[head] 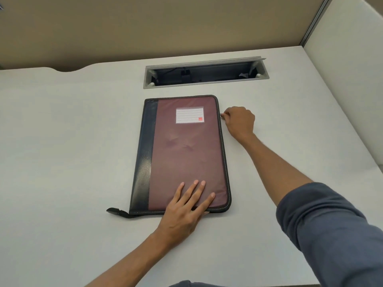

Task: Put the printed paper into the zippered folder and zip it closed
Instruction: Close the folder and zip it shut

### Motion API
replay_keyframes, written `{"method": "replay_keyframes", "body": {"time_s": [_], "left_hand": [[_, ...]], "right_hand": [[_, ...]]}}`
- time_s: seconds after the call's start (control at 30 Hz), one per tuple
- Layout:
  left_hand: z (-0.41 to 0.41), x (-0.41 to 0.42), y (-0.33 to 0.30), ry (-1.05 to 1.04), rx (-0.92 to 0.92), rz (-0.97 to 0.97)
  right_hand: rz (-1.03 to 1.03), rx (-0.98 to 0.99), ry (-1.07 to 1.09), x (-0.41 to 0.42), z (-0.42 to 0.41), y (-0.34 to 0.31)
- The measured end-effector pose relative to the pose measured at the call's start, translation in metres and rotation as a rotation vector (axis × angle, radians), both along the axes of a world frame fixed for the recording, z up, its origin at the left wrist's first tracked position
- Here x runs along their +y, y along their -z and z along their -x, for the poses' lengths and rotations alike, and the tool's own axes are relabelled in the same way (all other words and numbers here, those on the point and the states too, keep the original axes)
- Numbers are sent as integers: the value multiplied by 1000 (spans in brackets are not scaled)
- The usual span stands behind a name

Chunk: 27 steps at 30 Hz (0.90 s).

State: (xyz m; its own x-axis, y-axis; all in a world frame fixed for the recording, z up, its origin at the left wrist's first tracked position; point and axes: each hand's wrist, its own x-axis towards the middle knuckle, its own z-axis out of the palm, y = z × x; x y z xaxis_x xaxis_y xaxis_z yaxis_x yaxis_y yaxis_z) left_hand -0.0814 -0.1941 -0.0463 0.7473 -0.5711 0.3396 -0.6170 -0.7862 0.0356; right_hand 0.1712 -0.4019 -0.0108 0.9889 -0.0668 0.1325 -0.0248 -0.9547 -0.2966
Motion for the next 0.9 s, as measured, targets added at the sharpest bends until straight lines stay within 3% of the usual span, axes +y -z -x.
{"method": "replay_keyframes", "body": {"time_s": [0.2, 0.37, 0.57, 0.9], "left_hand": [[1, 1, -1, 14, 15, -11], [-13, -1, -12, 28, 53, 119], [-100, -21, -39, 2, -110, 143], [-217, -59, -52, -204, 46, 44]], "right_hand": [[-77, 9, 25, 3, -31, -2], [-319, 75, 48, 0, -38, 4], [-473, 65, -5, -9, -37, 9], [-631, 41, -47, -16, -38, 13]]}}
